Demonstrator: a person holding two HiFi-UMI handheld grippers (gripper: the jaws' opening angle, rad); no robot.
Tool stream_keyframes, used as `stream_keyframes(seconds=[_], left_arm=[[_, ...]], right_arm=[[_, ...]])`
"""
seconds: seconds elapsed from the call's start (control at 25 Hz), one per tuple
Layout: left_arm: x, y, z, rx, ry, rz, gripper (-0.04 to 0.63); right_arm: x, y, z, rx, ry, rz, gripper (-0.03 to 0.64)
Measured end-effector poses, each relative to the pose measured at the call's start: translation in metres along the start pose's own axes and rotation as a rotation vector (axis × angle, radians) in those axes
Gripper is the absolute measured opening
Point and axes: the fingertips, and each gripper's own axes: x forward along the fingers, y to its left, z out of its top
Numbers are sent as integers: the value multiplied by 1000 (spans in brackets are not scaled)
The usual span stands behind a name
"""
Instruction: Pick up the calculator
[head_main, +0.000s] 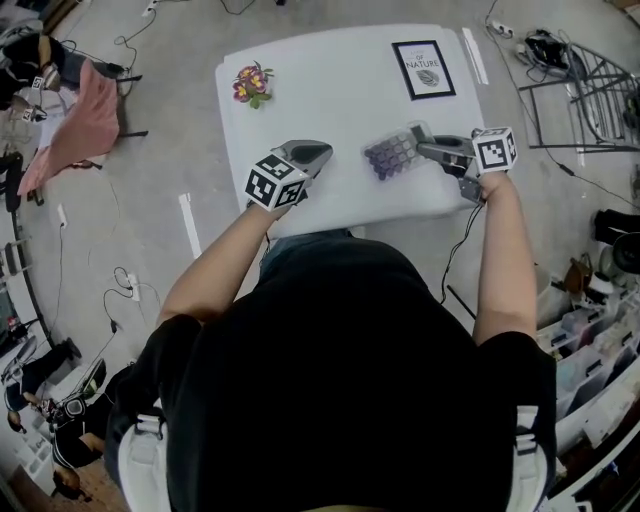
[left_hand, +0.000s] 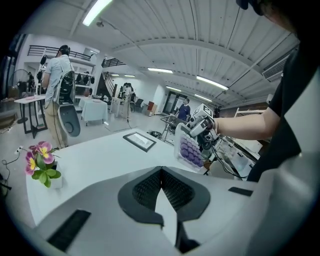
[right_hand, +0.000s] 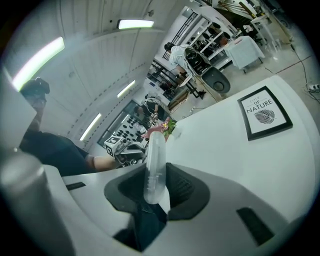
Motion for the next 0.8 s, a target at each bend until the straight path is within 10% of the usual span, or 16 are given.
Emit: stream_keyframes(seconds=[0.8], left_arm=[[4,-29,6,22,-13,-9,18]], right_arm=[[-18,6,-27,43,-46,-4,106]])
